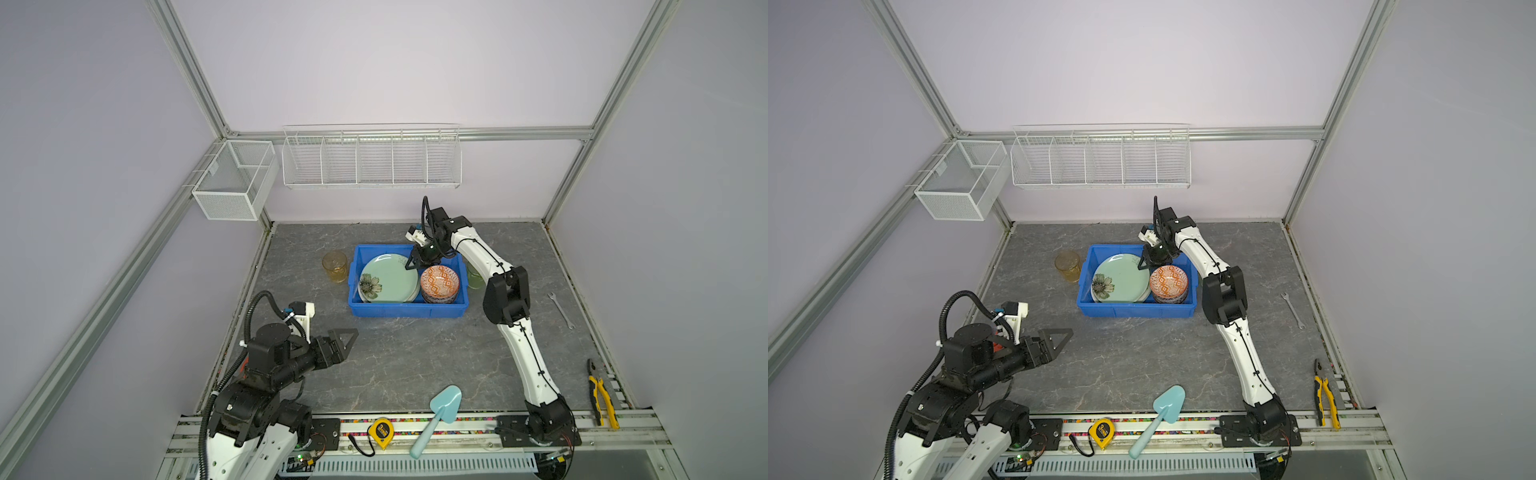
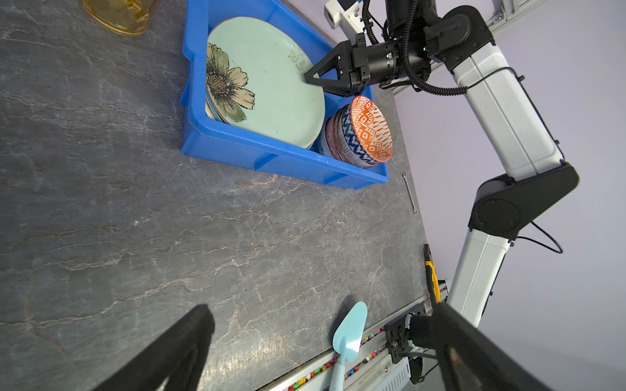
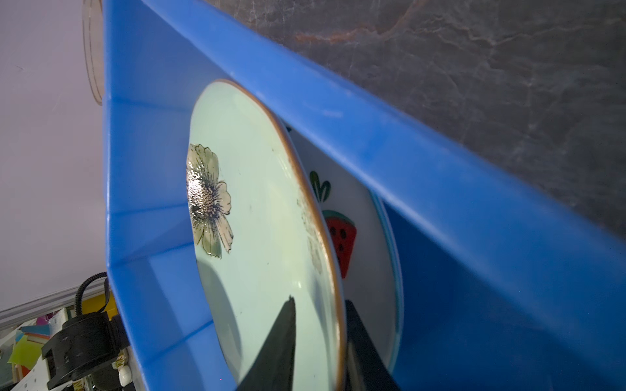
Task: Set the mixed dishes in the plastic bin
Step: 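Lower the green flower plate into the bin with the right gripper, then open the right gripper and lift it out while the left moves toward the yellow glass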
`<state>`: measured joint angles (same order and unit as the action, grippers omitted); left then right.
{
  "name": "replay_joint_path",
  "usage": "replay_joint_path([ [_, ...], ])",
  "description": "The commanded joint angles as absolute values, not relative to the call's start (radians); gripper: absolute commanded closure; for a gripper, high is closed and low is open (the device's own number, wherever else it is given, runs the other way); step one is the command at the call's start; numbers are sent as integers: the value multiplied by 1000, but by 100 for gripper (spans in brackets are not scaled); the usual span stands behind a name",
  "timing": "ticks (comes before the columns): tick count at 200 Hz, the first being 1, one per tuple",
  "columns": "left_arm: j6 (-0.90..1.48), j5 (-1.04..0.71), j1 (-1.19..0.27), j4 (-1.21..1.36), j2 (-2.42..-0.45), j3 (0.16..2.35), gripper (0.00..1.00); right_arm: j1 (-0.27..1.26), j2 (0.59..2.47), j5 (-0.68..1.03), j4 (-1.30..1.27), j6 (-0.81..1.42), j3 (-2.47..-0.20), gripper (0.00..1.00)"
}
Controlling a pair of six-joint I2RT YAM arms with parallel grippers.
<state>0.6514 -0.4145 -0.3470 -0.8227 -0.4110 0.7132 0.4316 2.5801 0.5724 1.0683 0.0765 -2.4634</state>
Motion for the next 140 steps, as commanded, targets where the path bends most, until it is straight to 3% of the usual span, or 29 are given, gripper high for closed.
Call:
replay_joint_path([
  [1,660,-430,-344,-784,-430,711,0,428,2576,581,1052,44,-2444,73],
  [86,658,-462,-344,-699,-507,699,0,423,2529,529,1066,24,-2416,73],
  [140,671,-444,-344,-622,-576,701,0,410,2390,448,1116,5,-2415,70],
])
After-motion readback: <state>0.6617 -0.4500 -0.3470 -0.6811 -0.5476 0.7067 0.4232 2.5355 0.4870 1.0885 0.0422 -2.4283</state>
